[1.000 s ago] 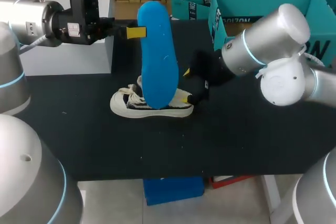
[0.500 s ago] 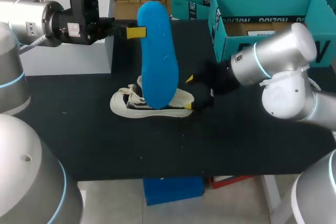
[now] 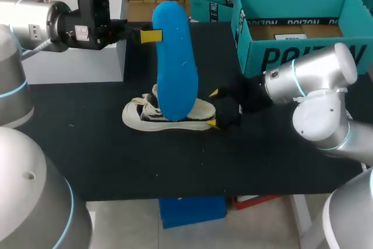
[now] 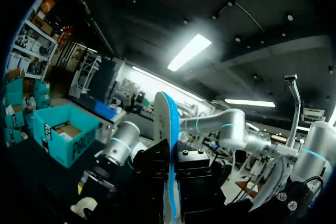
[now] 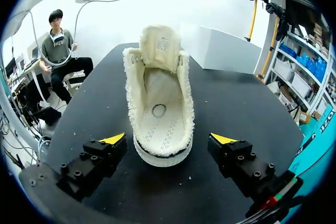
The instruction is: Take the shoe out of the shoebox, open the shoe tongue, remove and reinsert the insole, then place the shoe into the shoebox
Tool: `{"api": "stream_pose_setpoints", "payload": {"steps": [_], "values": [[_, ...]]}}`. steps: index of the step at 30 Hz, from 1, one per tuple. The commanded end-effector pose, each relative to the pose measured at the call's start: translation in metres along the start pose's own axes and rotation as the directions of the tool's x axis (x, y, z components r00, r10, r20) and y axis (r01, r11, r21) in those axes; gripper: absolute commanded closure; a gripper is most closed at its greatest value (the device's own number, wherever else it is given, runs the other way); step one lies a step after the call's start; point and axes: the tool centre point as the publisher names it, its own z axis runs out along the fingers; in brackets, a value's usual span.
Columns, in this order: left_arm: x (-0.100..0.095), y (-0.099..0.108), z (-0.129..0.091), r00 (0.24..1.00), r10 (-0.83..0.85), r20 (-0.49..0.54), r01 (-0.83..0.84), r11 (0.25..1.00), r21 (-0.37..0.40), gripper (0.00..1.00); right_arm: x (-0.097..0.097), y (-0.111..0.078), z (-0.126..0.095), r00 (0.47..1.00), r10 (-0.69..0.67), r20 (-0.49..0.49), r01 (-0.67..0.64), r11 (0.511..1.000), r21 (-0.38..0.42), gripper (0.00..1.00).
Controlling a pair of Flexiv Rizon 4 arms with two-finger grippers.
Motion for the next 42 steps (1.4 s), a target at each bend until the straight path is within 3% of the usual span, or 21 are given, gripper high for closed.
{"api": "stream_pose_setpoints", "payload": {"steps": [1, 23, 33, 37, 42], "values": [[0.000, 0.001, 0.001, 1.000, 0.001, 0.003, -0.001, 1.000, 0.002, 1.00, 0.000, -0.005, 0.004, 1.000, 0.003, 0.001, -0.003, 0.999, -0.037, 0.00], [0.000, 0.001, 0.001, 1.000, 0.001, 0.003, -0.001, 1.000, 0.002, 1.00, -0.002, -0.007, 0.008, 1.000, 0.009, -0.014, -0.009, 0.999, -0.037, 0.00], [0.000, 0.001, 0.001, 1.000, 0.001, 0.003, -0.001, 1.000, 0.002, 1.00, -0.014, 0.031, -0.007, 0.995, -0.082, -0.053, 0.090, 0.983, 0.158, 0.00], [0.000, 0.001, 0.001, 1.000, 0.001, 0.003, -0.001, 1.000, 0.002, 1.00, -0.019, 0.041, -0.010, 0.994, -0.050, -0.097, 0.083, 0.922, 0.378, 0.00], [0.000, 0.001, 0.001, 1.000, 0.001, 0.003, -0.001, 1.000, 0.002, 1.00, -0.024, 0.049, -0.006, 0.993, -0.014, -0.119, 0.071, 0.866, 0.496, 0.00]]}}
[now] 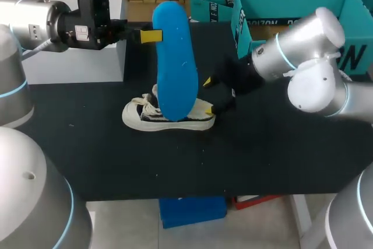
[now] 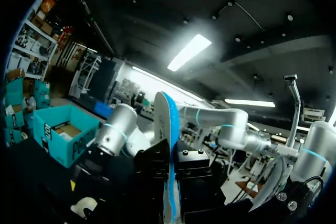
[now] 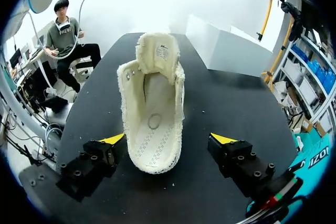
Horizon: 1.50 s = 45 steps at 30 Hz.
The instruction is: Take the shoe out of the shoebox, open the shoe tongue, remove and reinsert the insole, then place the shoe into the shoebox
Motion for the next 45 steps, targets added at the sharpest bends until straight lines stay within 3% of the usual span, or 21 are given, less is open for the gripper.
{"api": "stream_pose_setpoints", "payload": {"steps": [1, 8, 17, 28, 39, 40, 42, 43, 44, 45], "values": [[0.000, 0.001, 0.001, 1.000, 0.001, 0.003, -0.001, 1.000, 0.002, 1.00, -0.011, 0.013, 0.002, 0.998, 0.039, -0.057, -0.015, 0.930, 0.366, 0.00], [0.000, 0.001, 0.001, 1.000, 0.001, 0.003, -0.001, 1.000, 0.002, 1.00, -0.019, 0.028, 0.011, 0.995, 0.059, -0.078, -0.006, 0.833, 0.553, 0.00], [0.000, 0.001, 0.001, 1.000, 0.001, 0.003, -0.001, 1.000, 0.002, 1.00, -0.019, 0.049, 0.030, 0.993, 0.070, -0.100, 0.016, 0.739, 0.674, 0.00], [0.000, 0.001, 0.001, 1.000, 0.001, 0.003, -0.001, 1.000, 0.002, 1.00, -0.013, 0.054, 0.056, 0.987, 0.079, -0.142, 0.053, 0.669, 0.741, 0.00], [0.000, 0.001, 0.001, 1.000, 0.001, 0.003, -0.001, 1.000, 0.002, 1.00, -0.014, 0.044, 0.067, 0.986, 0.087, -0.141, 0.047, 0.672, 0.739, 0.02], [0.000, 0.001, 0.001, 1.000, 0.001, 0.003, -0.001, 1.000, 0.002, 1.00, -0.014, 0.043, 0.068, 0.986, 0.087, -0.139, 0.045, 0.673, 0.738, 0.13], [0.000, 0.001, 0.001, 1.000, 0.001, 0.003, -0.001, 1.000, 0.002, 1.00, -0.014, 0.039, 0.069, 0.988, 0.088, -0.128, 0.035, 0.679, 0.733, 0.58], [0.000, 0.001, 0.001, 1.000, 0.001, 0.003, -0.001, 1.000, 0.002, 1.00, -0.015, 0.037, 0.068, 0.989, 0.091, -0.120, 0.027, 0.679, 0.734, 0.75], [0.000, 0.001, 0.001, 1.000, 0.001, 0.003, -0.001, 1.000, 0.002, 1.00, -0.015, 0.035, 0.068, 0.989, 0.091, -0.112, 0.020, 0.683, 0.730, 1.00], [0.000, 0.001, 0.001, 1.000, 0.001, 0.003, -0.001, 1.000, 0.002, 1.00, -0.015, 0.033, 0.067, 0.989, 0.089, -0.115, 0.020, 0.702, 0.712, 1.00]]}}
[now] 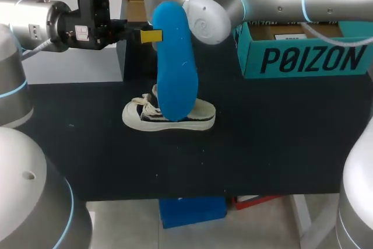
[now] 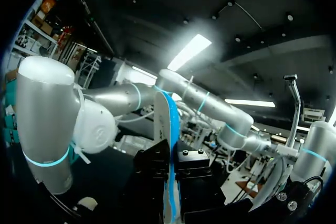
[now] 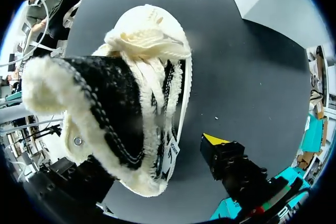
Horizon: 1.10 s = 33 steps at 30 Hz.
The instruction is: Take the shoe out of the shoebox, open the shoe tongue, remove and reinsert the insole, then place the shoe into the shoebox
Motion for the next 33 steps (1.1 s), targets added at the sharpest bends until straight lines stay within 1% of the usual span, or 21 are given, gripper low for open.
{"api": "stream_pose_setpoints", "payload": {"steps": [1, 27, 30, 31, 33], "values": [[0.000, 0.001, 0.001, 1.000, 0.001, 0.002, -0.001, 1.000, 0.002, 1.00, 0.000, -0.001, 0.004, 1.000, 0.001, 0.004, -0.001, 1.000, -0.021, 1.00], [0.000, 0.001, 0.001, 1.000, 0.001, 0.002, -0.001, 1.000, 0.002, 1.00, 0.000, -0.001, 0.004, 1.000, 0.001, 0.004, -0.001, 1.000, -0.021, 1.00], [0.000, 0.001, 0.001, 1.000, 0.001, 0.002, -0.001, 1.000, 0.002, 1.00, -0.004, -0.011, -0.011, 0.999, 0.033, 0.000, -0.033, 0.998, -0.045, 1.00], [0.000, 0.001, 0.001, 1.000, 0.001, 0.002, -0.001, 1.000, 0.002, 1.00, -0.007, -0.014, -0.019, 0.997, 0.072, 0.017, -0.071, 0.996, -0.051, 1.00], [0.000, 0.001, 0.001, 1.000, 0.001, 0.002, -0.001, 1.000, 0.002, 1.00, -0.010, -0.020, -0.033, 0.991, 0.136, 0.018, -0.134, 0.989, -0.068, 1.00]]}}
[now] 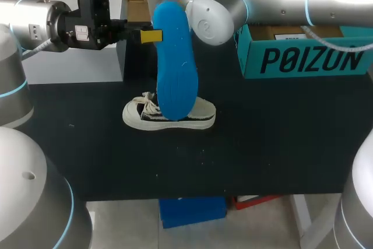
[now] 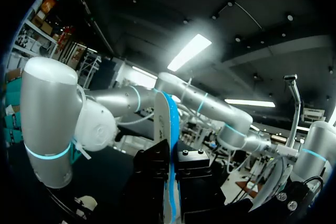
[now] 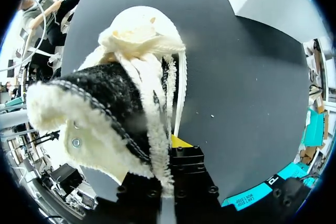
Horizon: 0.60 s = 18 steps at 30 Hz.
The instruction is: Take the shoe out of the shoebox, open the shoe tongue, remove and reinsert the insole, then place the shoe into the shoebox
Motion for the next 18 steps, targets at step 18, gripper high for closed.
{"api": "stream_pose_setpoints", "payload": {"steps": [18], "values": [[0.000, 0.001, 0.001, 1.000, 0.001, 0.002, -0.001, 1.000, 0.002, 1.00, -0.021, -0.055, -0.095, 0.479, 0.858, 0.184, -0.876, 0.481, 0.034, 1.00]]}}
